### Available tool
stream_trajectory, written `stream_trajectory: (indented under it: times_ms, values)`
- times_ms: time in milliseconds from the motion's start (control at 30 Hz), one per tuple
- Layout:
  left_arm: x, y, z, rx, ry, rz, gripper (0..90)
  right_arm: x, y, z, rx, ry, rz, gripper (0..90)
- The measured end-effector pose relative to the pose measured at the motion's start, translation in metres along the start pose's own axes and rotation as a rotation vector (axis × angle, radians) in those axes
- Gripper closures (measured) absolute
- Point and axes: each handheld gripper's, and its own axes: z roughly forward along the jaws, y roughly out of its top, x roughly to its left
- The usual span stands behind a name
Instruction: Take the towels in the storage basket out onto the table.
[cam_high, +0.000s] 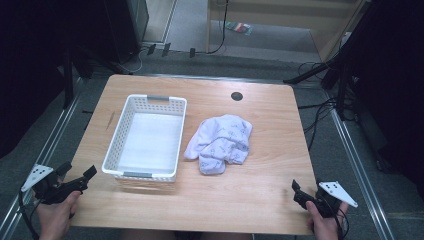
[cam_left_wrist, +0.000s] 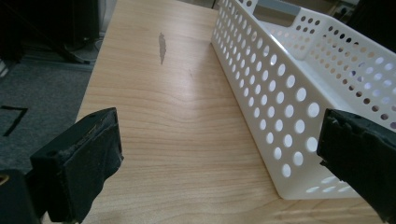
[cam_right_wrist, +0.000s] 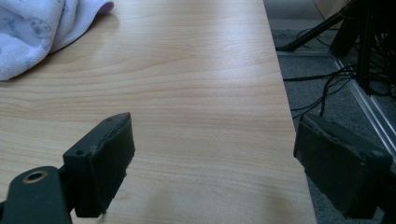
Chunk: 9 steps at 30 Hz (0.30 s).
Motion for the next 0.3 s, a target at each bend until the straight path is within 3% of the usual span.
stream_trajectory:
  times_ms: [300]
  values:
    - [0.0009, -0.0004, 0.0019, 0.007, 0.002, -0.008, 0.0, 0.0002, 0.0, 0.0001, 0.0, 0.001, 0.0, 12.5]
